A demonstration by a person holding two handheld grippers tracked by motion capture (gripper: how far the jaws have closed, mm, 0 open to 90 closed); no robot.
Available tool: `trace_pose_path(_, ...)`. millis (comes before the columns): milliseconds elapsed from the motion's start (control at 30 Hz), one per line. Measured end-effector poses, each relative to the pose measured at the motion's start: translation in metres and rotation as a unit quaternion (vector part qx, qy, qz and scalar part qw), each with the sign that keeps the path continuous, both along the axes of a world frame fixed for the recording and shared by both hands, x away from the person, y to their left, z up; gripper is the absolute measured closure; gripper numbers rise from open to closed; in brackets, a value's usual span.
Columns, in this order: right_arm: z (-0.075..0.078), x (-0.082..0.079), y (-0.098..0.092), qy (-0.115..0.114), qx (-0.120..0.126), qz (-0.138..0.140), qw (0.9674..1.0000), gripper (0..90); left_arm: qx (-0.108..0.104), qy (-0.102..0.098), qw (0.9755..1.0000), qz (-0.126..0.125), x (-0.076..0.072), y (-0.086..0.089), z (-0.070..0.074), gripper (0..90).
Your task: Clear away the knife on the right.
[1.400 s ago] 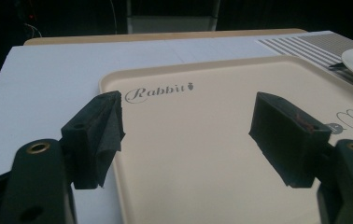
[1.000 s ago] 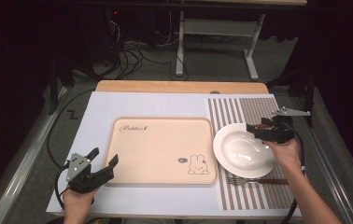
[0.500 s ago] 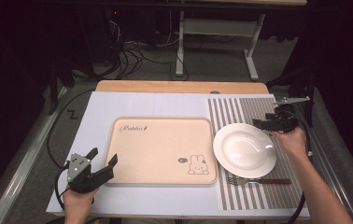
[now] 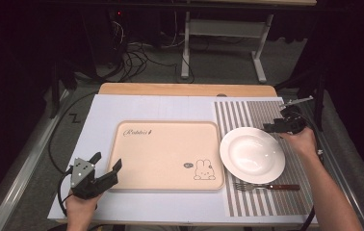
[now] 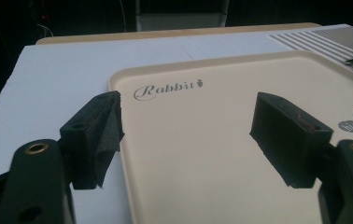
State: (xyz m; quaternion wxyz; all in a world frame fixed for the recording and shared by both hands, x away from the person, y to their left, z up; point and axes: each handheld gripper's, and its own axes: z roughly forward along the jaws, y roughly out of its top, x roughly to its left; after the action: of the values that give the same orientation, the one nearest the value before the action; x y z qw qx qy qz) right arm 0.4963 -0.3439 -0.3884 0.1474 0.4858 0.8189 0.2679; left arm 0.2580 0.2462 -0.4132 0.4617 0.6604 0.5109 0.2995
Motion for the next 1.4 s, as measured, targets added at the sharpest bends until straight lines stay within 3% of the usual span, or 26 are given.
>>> trace_pose_path(267,-0.010,0.010,-0.003,0.041,-0.029,-0.014,0.9987,47.6,-0.003,0.000,1.0000,0.004,0.000,0.001,0.000,25.1)
trace_pose_path(500,-0.011,0.018,-0.004,0.049,-0.046,-0.013,0.9977,50.9,-0.005,0.002,1.0000,0.008,0.000,0.002,-0.001,24.9)
trace_pose_path(767,-0.012,0.026,0.001,0.063,-0.062,0.011,0.9960,50.8,-0.004,0.003,0.9999,0.009,0.000,0.001,-0.001,25.0)
trace_pose_path(1167,-0.017,0.034,0.003,0.077,-0.062,0.024,0.9948,52.4,-0.008,0.001,0.9998,0.017,0.000,0.004,-0.001,25.1)
trace_pose_path(1400,-0.020,0.034,0.001,0.081,-0.067,0.025,0.9941,48.0,-0.009,-0.001,0.9997,0.025,0.000,0.005,0.000,25.1)
